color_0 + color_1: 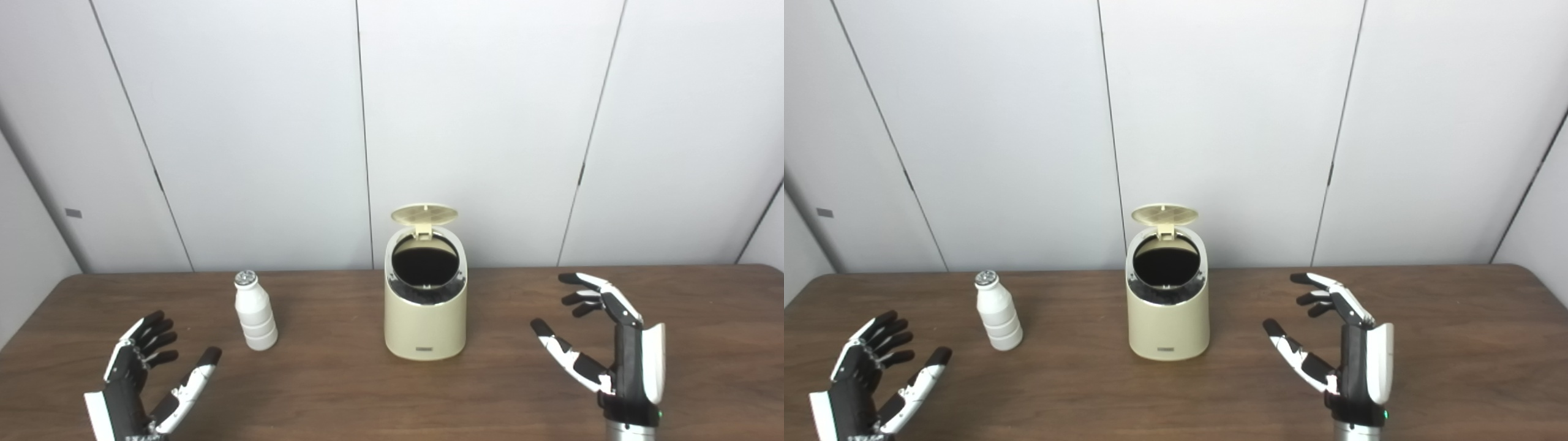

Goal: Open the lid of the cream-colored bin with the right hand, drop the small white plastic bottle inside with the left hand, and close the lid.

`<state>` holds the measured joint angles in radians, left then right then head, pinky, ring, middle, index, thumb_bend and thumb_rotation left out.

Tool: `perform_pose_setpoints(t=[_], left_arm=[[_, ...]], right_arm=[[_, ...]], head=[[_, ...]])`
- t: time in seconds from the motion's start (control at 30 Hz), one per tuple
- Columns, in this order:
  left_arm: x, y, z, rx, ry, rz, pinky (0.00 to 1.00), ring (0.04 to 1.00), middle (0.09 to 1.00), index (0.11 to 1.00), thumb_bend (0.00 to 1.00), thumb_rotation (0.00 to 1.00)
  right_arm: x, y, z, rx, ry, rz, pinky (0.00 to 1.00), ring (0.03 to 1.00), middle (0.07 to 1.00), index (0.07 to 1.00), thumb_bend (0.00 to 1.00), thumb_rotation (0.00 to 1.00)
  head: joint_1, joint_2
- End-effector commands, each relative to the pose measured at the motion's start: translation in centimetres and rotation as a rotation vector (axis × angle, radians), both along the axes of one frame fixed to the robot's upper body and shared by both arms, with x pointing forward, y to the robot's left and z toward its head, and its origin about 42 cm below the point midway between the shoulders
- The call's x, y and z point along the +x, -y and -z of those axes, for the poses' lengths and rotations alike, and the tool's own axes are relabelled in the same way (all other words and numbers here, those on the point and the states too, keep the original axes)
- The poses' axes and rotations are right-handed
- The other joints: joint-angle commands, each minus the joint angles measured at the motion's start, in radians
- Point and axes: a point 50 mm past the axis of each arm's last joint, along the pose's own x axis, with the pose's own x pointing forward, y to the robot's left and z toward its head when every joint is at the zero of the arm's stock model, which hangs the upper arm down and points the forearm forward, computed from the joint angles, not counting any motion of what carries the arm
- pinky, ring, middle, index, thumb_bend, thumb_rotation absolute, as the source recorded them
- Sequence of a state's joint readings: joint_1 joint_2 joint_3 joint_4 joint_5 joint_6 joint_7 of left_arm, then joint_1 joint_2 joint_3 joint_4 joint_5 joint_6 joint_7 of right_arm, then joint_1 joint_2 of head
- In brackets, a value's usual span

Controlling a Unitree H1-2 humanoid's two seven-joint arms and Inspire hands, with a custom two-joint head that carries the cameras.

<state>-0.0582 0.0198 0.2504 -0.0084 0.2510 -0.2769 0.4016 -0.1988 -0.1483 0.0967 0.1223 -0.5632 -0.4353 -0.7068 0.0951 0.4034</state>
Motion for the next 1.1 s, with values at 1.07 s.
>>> perform_pose_setpoints(t=[1.07], left_arm=[[8.2,3.3,-2.9,0.127,-0.220,-0.007,0.71,0.815,0.841,0.858,1.00,0.32]], right_arm=[[-0.4,5.6,-1.0,0.009,-0.028,-0.033,0.36,0.512,0.601,0.494,0.49,0.16]], head=[[0.243,-0.003]])
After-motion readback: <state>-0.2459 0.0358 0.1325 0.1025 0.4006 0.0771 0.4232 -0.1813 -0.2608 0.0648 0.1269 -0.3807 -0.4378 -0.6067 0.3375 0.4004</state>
